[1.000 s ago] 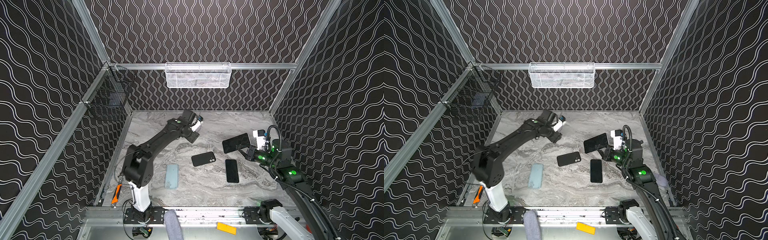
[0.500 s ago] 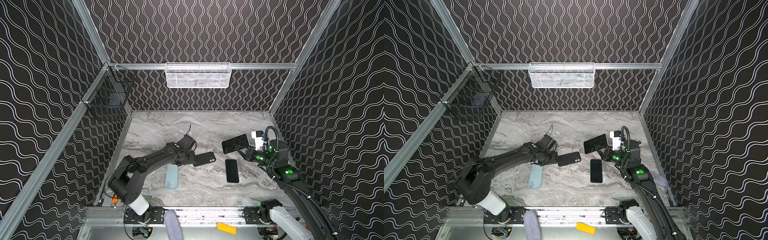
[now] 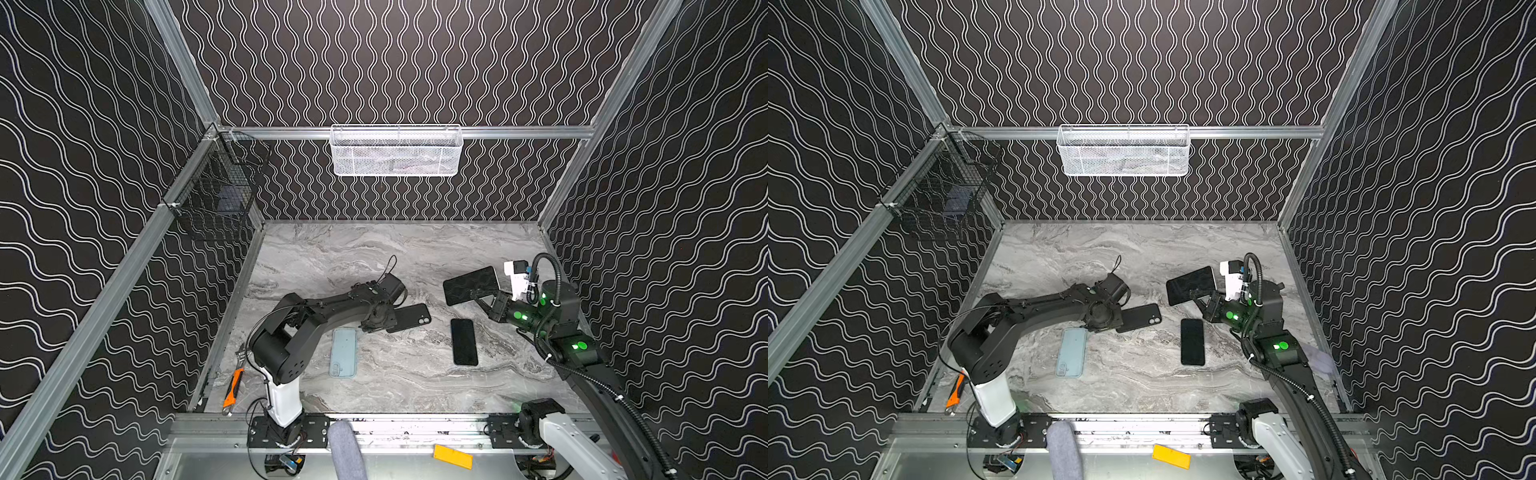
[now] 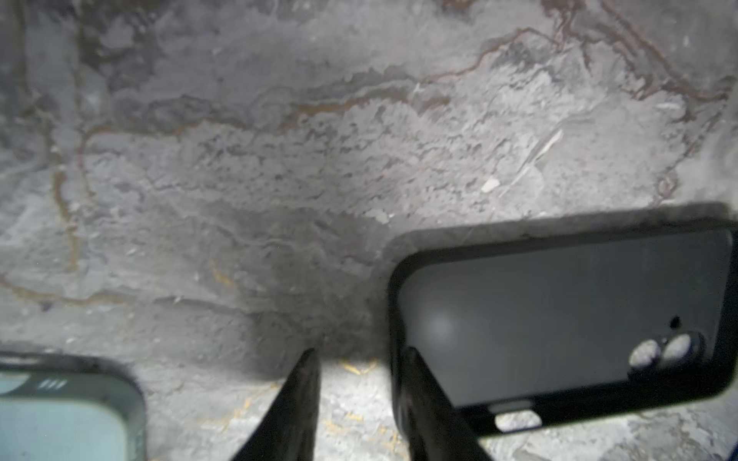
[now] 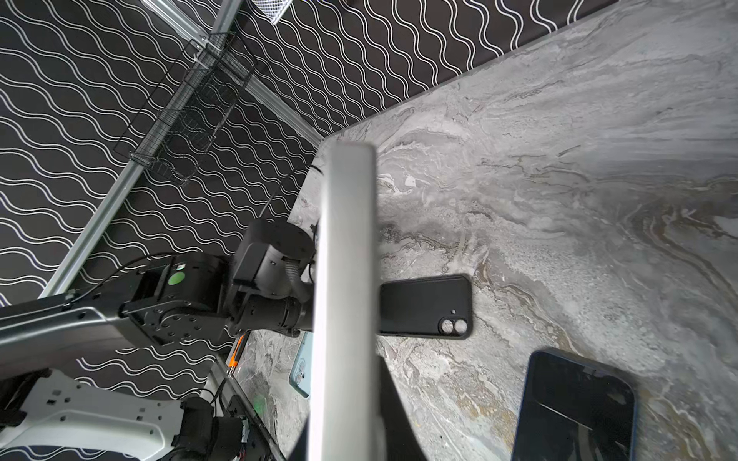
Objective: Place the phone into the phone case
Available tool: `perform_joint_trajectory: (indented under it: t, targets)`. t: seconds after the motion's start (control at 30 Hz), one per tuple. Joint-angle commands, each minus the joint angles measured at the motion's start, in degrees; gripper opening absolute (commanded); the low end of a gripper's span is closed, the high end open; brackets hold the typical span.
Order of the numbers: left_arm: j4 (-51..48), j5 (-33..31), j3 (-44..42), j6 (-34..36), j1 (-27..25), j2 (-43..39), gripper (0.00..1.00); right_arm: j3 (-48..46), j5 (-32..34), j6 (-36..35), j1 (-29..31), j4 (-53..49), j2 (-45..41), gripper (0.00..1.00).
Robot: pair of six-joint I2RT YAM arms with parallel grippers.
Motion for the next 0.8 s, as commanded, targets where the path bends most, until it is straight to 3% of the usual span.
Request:
perform_joint_trajectory:
  t: [0.0, 0.1, 0.37, 0.67, 0.77]
  targets:
    - [-1.48, -2.37, 1.21, 1.57, 0.03, 1.61, 0.33, -0.14, -1.20, 0.41, 0.04, 4.65, -0.01, 0.00]
    - [-2.29, -3.58, 1.89, 3.15, -0.12, 2.15, 0.31, 0.00, -1.29, 0.58, 0.05, 4.75, 0.08, 0.00]
    - [-3.93, -6.47, 4.03, 10.03, 0.24, 2.64, 0.11, -0.21, -1.52, 0.64, 0.05, 4.32, 0.40, 0.00]
    - [-4.08, -3.99, 5.80, 15.44, 2.80, 2.60, 0.13, -1.69, -1.76, 1.58, 0.26, 5.05, 0.12, 0.00]
    - [-3.08, -3.29, 4.54, 15.66, 3.69, 0.80, 0.20, -2.22, -1.48, 2.92, 0.76, 6.04, 0.43, 0.00]
